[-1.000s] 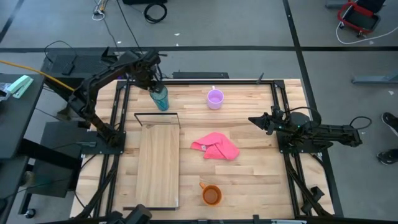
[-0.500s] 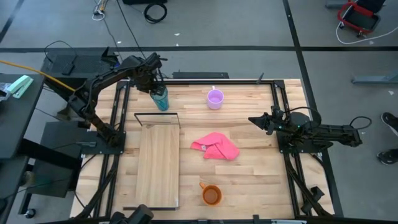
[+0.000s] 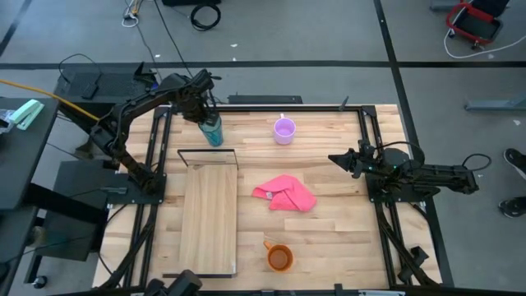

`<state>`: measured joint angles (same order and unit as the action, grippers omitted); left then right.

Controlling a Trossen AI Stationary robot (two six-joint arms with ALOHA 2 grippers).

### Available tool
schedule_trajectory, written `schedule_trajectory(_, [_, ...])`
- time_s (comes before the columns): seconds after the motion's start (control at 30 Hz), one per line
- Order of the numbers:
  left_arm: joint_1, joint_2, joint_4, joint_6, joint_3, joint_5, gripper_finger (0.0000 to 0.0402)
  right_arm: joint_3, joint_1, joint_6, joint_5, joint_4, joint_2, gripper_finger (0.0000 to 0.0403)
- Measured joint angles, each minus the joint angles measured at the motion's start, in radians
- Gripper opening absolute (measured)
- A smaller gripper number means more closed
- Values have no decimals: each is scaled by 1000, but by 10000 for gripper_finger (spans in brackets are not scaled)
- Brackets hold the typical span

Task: Stack small to large cups/mugs on shelf
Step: Put the blue cup on the shelf

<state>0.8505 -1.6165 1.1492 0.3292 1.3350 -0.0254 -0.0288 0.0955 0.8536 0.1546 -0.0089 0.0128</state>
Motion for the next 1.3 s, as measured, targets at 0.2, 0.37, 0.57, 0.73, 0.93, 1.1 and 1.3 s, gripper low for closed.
schedule_trajectory(0.2, [0, 2, -2, -32, 2, 6, 14, 0, 0, 0, 0, 0, 0, 16])
schedule_trajectory(0.37, [0, 15, 20, -38, 27, 40, 19, 0, 0, 0, 0, 0, 0, 16])
schedule_trajectory(0.57, [-3, 41, 89, -53, 213, 83, 15, 0, 0, -1, 0, 0, 0, 16])
schedule_trajectory(0.73, [-12, 42, 189, -53, 467, 92, 12, 0, 0, -1, 0, 0, 0, 16])
schedule_trajectory(0.93, [-53, 42, 267, -53, 779, 95, 13, 0, 0, -1, 0, 0, 0, 16])
schedule_trajectory(1.1, [-112, 42, 323, -26, 977, 111, 13, 0, 0, -18, 0, 0, 0, 16])
schedule_trajectory(1.3, [-219, 73, 406, 52, 994, 177, 13, 0, 0, -15, 0, 0, 0, 16])
